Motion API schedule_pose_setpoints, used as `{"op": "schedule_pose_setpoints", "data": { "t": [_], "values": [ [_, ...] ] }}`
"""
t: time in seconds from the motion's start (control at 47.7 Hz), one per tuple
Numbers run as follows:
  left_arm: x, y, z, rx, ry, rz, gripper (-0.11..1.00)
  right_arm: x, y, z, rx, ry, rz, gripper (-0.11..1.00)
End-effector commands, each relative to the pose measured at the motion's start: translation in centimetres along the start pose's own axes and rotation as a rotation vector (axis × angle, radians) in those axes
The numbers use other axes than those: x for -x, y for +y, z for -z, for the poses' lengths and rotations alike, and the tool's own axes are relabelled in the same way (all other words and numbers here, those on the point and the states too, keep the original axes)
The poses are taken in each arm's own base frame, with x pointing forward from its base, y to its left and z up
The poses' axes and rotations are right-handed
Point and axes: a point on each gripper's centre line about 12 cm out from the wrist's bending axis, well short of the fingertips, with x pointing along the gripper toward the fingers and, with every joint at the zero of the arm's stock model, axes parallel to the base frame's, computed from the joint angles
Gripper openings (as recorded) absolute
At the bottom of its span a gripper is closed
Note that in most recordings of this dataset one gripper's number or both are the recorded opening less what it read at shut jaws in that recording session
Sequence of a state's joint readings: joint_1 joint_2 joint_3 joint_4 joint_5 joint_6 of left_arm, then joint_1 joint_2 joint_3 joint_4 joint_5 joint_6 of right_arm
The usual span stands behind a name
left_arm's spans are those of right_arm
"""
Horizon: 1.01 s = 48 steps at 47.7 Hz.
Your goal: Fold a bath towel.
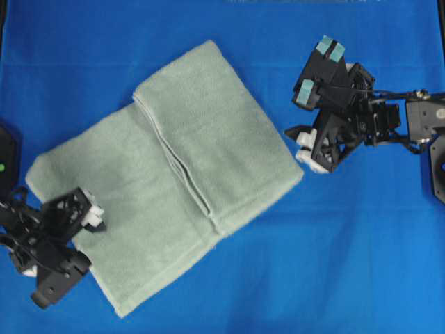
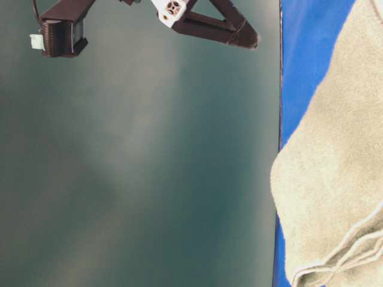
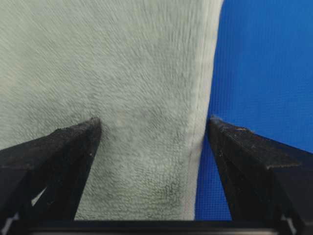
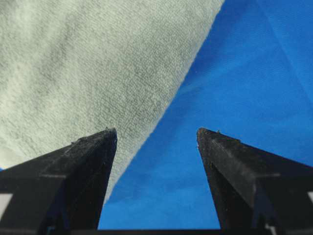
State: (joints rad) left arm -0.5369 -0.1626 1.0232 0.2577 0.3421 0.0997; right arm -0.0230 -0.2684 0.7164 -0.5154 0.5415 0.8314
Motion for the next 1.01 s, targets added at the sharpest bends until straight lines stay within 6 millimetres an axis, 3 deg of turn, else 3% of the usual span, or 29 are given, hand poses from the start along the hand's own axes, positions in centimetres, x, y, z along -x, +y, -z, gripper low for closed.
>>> {"op": "schedule_pose_setpoints", "data": {
  "t": [0.0,0.189,0.378,0.462,0.629,0.713,0.881,0.986],
  "values": [
    [-0.3,0.1,-0.3,0.004,0.002,0.001,0.83,0.4,0.1,-0.6,0.001,-0.022,-0.009,0.66],
    [-0.3,0.3,-0.3,0.01,0.007,0.0,0.76,0.4,0.1,-0.6,0.0,-0.024,-0.01,0.66],
    [-0.2,1.1,0.1,0.066,0.048,-0.01,0.26,0.3,0.1,-0.5,0.003,-0.02,-0.008,0.66],
    [-0.2,1.5,0.2,0.076,0.052,-0.015,0.09,0.3,0.1,-0.5,0.002,-0.018,-0.008,0.65],
    [0.1,1.8,-0.1,0.078,0.051,-0.022,0.08,0.3,0.1,-0.5,0.003,-0.02,-0.008,0.65],
    [1.2,2.3,-0.8,0.081,0.05,-0.037,0.08,0.3,0.1,-0.5,0.002,-0.019,-0.007,0.65],
    [5.4,4.1,-2.0,0.081,0.179,-0.074,0.08,0.5,0.0,-0.2,0.006,-0.013,-0.002,0.65],
    [9.3,5.6,-3.4,0.011,0.256,-0.085,0.08,0.8,-0.2,0.1,0.005,-0.011,0.0,0.65]
  ]
}}
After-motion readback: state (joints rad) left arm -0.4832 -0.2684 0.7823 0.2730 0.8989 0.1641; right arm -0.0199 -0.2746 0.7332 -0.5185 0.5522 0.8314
